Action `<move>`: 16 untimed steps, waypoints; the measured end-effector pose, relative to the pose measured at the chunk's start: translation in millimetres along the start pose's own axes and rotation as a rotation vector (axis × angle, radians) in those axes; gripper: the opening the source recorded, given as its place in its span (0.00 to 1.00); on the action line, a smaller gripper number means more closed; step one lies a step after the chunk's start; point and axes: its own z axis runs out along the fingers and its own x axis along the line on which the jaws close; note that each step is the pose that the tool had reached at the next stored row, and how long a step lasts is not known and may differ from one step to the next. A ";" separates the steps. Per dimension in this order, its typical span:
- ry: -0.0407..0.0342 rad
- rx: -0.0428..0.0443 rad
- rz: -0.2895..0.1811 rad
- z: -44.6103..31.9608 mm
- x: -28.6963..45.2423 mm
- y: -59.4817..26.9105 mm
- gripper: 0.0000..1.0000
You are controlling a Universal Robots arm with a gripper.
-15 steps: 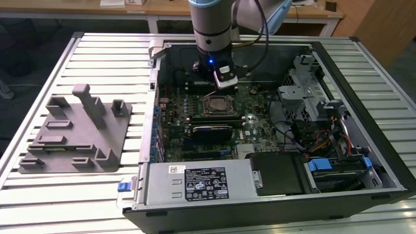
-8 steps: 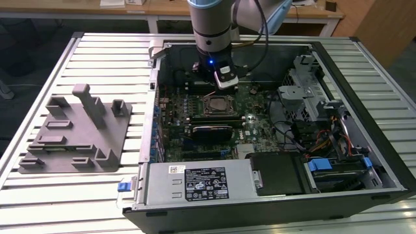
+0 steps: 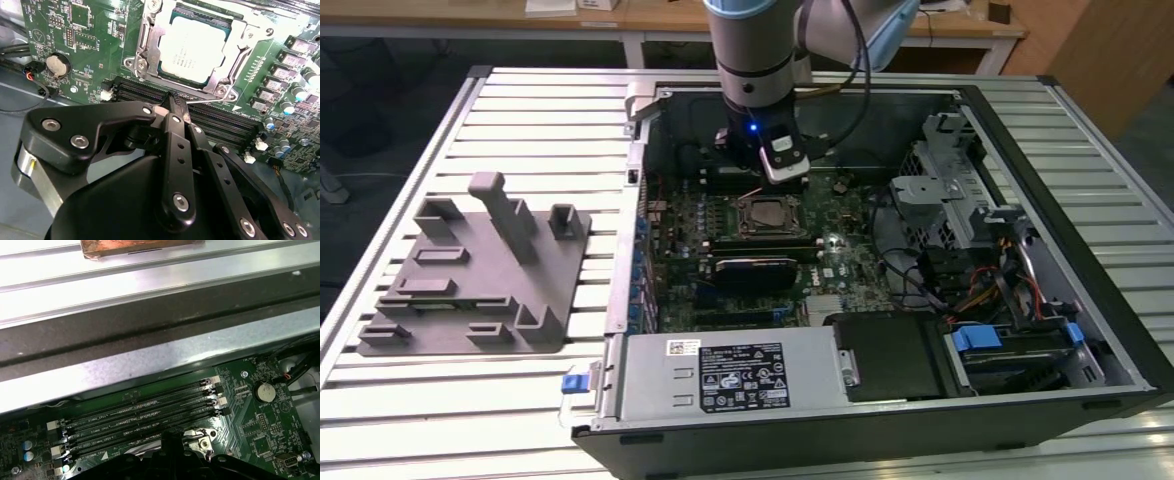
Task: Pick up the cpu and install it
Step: 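Install the first cpu locking lever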
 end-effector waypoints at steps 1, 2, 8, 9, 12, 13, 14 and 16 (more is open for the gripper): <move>-0.0001 0.0000 0.000 0.0 0.0 0.0 0.11; -0.0002 -0.0002 0.000 0.0 0.0 0.0 0.11; -0.0002 -0.0005 -0.003 0.4 0.1 -0.1 0.11; -0.0002 -0.0007 -0.003 0.5 0.1 -0.1 0.11; -0.0022 -0.0028 -0.010 1.3 0.2 -0.3 0.11; -0.0034 -0.0040 -0.014 1.6 0.2 -0.4 0.11; -0.0048 -0.0058 -0.018 2.2 0.3 -0.5 0.11; -0.0088 -0.0100 -0.028 3.3 0.5 -0.8 0.11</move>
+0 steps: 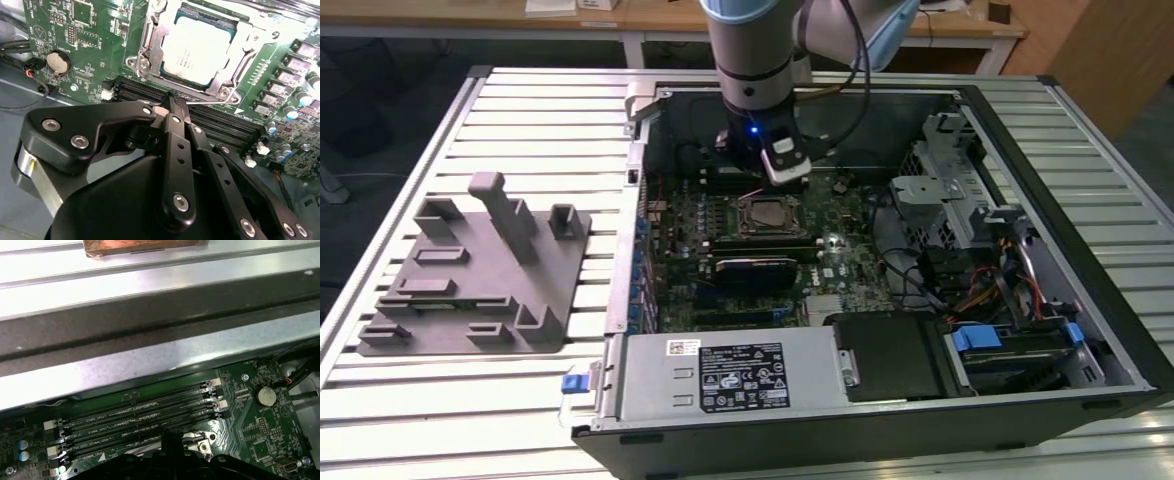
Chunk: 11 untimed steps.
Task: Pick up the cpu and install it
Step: 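Install the first cpu locking lever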
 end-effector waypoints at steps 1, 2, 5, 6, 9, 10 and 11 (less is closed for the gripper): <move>-0.0024 -0.0016 -0.005 0.4 0.1 -0.1 0.11; -0.0043 -0.0032 -0.012 0.9 0.1 -0.2 0.11; -0.0073 -0.0072 -0.030 2.0 0.3 -0.5 0.11; -0.0072 -0.0074 -0.032 2.0 0.3 -0.5 0.11; -0.0071 -0.0076 -0.032 2.0 0.3 -0.5 0.11; -0.0071 -0.0076 -0.033 2.0 0.3 -0.5 0.11; -0.0071 -0.0077 -0.033 2.1 0.3 -0.5 0.11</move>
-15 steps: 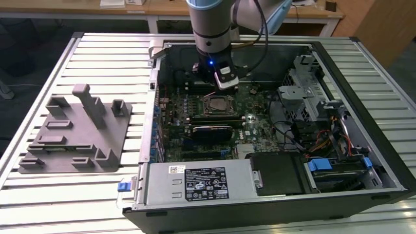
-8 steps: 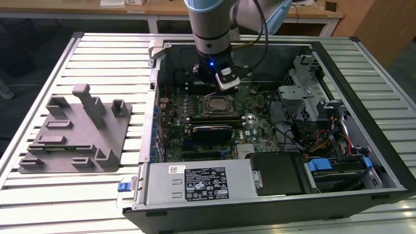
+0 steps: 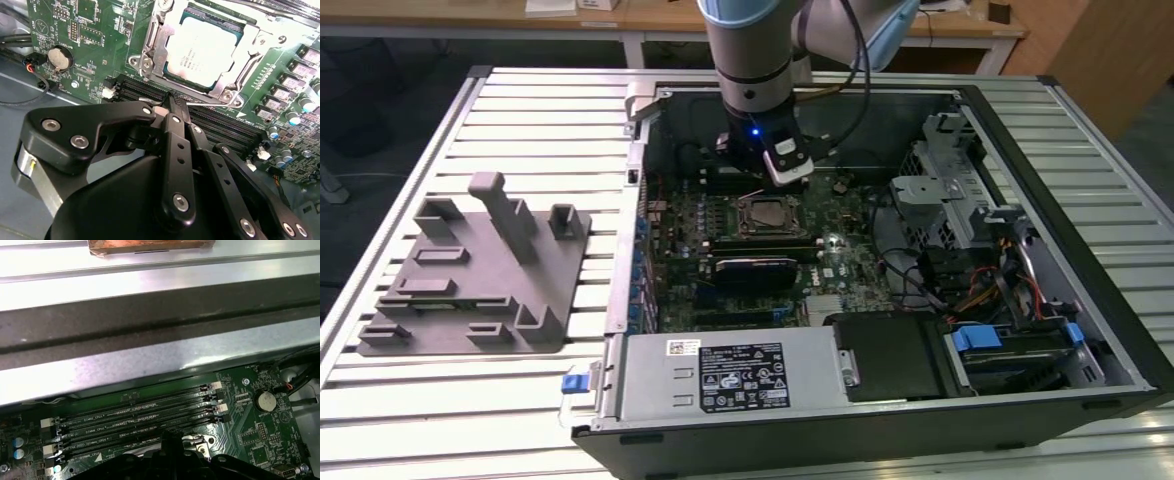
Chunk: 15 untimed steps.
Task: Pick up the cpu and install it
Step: 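Install the first cpu locking lever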
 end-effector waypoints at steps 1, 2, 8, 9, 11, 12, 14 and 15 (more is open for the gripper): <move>0.0000 0.0001 0.000 0.0 0.1 0.0 0.11; -0.0001 0.0000 0.000 0.0 0.5 0.1 0.11; -0.0047 -0.0010 0.000 -0.1 6.3 0.4 0.11; -0.0063 -0.0007 0.002 0.1 6.4 0.4 0.11; -0.0137 0.0021 0.025 0.8 6.4 0.3 0.11; -0.0177 0.0046 0.042 1.0 6.5 0.2 0.11; -0.0258 0.0094 0.076 1.6 6.6 0.1 0.11; -0.0291 0.0114 0.089 1.9 6.6 0.1 0.11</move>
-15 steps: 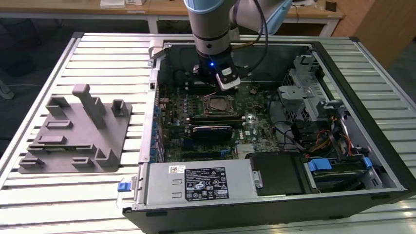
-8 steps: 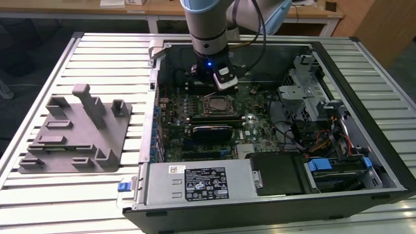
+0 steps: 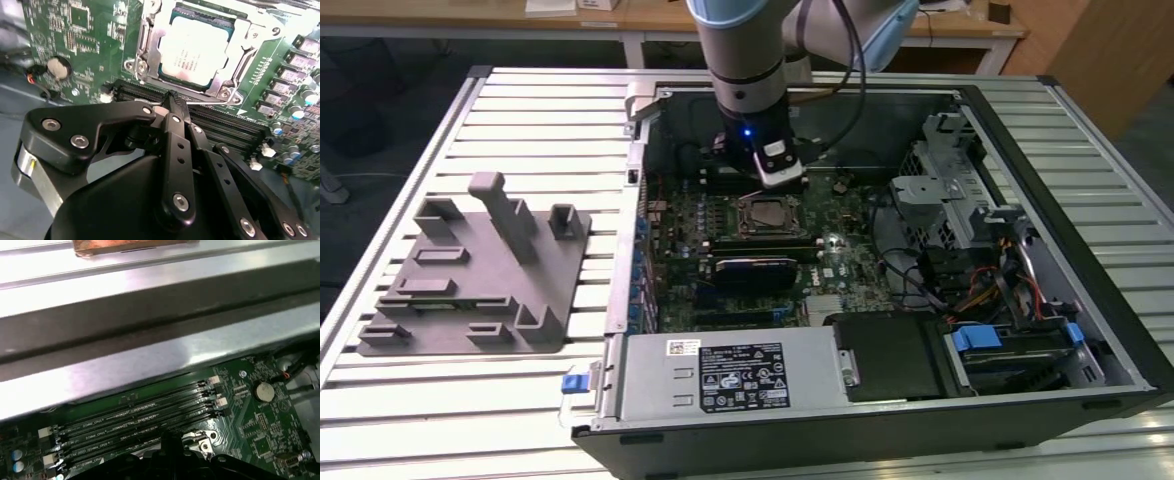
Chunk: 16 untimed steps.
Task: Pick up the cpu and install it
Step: 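Install the first cpu locking lever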
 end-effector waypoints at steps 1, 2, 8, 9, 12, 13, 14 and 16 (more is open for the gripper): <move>-0.0026 0.0012 0.009 0.4 0.2 0.3 0.11; -0.0045 0.0021 0.015 0.9 0.6 0.7 0.11; -0.0151 0.0072 0.053 4.5 2.4 3.9 0.11; -0.0162 0.0076 0.057 5.1 3.0 5.1 0.11; -0.0183 0.0088 0.065 6.6 4.5 8.5 0.11; -0.0189 0.0091 0.066 6.9 4.7 9.1 0.11; -0.0197 0.0096 0.067 7.1 4.8 9.1 0.11; -0.0226 0.0136 0.066 7.5 4.8 9.1 0.11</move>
